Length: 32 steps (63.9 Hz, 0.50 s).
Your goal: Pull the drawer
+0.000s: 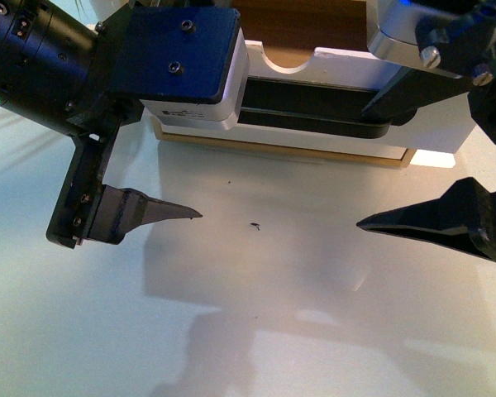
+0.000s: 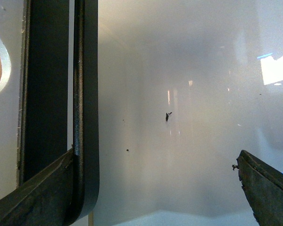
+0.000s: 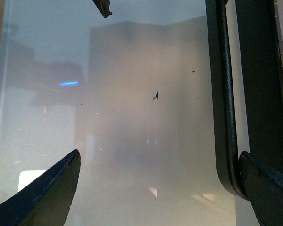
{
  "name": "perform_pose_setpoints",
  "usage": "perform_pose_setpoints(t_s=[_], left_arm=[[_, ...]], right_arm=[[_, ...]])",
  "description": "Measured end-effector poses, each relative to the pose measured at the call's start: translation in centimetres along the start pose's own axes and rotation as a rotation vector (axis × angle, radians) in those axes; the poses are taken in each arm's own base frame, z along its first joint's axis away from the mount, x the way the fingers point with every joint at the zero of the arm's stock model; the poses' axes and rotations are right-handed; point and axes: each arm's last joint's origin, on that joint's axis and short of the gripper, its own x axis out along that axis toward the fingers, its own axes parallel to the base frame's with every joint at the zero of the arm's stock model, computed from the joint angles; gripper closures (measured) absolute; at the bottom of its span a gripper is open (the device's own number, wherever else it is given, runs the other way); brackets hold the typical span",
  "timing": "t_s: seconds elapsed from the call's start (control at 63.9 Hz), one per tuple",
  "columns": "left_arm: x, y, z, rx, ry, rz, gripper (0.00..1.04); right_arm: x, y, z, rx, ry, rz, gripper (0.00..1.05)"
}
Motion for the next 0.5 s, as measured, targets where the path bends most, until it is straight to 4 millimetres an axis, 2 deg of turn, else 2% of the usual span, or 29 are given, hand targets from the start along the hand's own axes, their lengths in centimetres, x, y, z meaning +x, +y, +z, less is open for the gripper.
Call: perform_pose_setpoints(t_s=[0.282,0.501], left_arm=[[-0.8,-0.6,0.2,-0.021,-0.074,0.130,0.07],[-4.5,-1.0,1.8,-0.055,-0.177,0.368,0.07]], right_arm=[[-0.8,1.1,-0.7,0.058,-0.113,-0.025,0.09],[-5.2,1.2,-0.9,0.094,-0.271,-0.267,0.09]])
